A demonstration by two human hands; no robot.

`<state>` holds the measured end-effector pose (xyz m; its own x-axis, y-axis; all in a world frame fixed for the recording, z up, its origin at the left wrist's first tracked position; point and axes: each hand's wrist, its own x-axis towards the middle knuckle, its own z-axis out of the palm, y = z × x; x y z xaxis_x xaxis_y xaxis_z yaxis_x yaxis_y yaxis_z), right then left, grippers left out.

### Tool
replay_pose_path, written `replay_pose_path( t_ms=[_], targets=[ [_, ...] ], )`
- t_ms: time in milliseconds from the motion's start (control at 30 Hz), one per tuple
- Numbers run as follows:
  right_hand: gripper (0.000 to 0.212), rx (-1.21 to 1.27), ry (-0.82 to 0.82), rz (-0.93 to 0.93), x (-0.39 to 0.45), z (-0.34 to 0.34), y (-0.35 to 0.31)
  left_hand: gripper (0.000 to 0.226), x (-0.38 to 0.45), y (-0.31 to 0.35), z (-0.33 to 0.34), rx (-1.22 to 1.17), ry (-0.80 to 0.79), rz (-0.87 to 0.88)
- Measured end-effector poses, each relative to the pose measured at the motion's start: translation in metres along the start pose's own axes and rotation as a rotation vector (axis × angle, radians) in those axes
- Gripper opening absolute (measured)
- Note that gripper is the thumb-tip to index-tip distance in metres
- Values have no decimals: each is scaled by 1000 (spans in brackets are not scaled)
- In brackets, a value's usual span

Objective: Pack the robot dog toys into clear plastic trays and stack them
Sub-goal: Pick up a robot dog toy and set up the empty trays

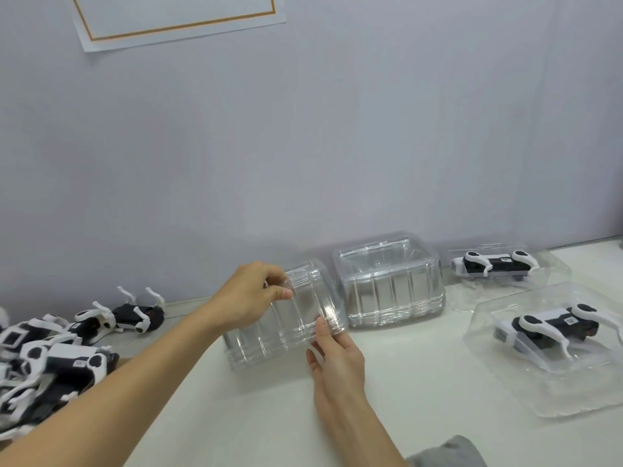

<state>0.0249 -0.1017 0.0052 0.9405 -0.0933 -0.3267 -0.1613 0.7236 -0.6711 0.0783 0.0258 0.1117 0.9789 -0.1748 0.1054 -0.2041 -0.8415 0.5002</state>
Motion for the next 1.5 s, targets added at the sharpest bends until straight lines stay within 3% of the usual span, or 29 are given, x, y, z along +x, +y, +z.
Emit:
replay_pose_path(
  t_ms=[667,1133,1367,1500],
  targets=[
    [6,-141,-10,-108,11,-8,6,21,1,-3,-9,3,-1,28],
    [19,-234,50,-185,8,-6,11,19,6,1,-14,59,-24,19],
    [17,-189,54,-154,8,-6,14,11,7,3,-15,63,71,8],
    [16,-133,79,-109,9,-7,14,14,5,6,-26,24,294,41]
  ],
)
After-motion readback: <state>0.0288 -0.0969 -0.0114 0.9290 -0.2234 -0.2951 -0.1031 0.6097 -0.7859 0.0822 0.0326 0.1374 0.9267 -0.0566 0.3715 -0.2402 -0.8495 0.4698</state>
